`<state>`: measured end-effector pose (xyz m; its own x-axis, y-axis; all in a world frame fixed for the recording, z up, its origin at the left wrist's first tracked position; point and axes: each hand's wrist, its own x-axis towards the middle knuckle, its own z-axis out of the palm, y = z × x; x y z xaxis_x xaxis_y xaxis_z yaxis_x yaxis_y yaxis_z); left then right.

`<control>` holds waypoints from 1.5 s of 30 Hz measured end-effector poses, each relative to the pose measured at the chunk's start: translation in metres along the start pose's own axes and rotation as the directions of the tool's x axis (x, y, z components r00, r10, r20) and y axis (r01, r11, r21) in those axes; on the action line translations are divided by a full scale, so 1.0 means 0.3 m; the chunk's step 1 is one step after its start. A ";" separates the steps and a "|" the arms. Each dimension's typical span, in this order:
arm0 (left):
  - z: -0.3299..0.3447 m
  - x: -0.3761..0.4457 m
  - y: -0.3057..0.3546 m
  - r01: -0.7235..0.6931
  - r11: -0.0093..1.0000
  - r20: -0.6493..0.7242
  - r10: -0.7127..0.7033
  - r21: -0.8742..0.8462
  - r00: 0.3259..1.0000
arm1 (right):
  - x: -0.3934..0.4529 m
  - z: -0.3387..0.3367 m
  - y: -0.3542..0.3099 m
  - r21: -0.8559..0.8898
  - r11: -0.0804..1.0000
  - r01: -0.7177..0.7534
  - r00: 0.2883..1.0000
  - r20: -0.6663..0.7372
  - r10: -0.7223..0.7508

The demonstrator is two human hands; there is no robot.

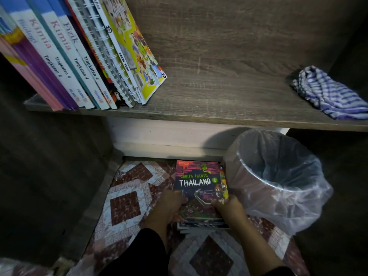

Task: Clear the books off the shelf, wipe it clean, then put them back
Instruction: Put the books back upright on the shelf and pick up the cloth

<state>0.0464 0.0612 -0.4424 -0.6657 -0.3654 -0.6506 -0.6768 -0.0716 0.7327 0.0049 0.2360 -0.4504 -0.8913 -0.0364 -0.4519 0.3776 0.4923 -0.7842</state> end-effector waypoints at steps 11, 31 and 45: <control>-0.020 -0.018 0.033 0.038 0.999 0.132 -0.033 -0.035 0.991 | 0.015 -0.047 -0.032 0.171 0.979 -0.106 0.987 0.138 0.083; -0.044 -0.077 0.038 -0.330 0.942 0.058 0.327 0.061 0.943 | -0.127 -0.030 -0.037 0.290 0.899 0.329 0.935 0.037 -0.354; -0.145 -0.542 0.350 -0.679 0.672 0.077 0.692 0.296 0.718 | -0.479 -0.277 -0.335 0.275 0.753 0.598 0.802 -0.207 -0.561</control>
<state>0.0972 0.0729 -0.2508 -0.9704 -0.2403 0.0244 -0.0955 0.4746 0.8750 0.0741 0.2640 -0.2714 -0.9783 -0.1251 0.1654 -0.1793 0.1097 -0.9777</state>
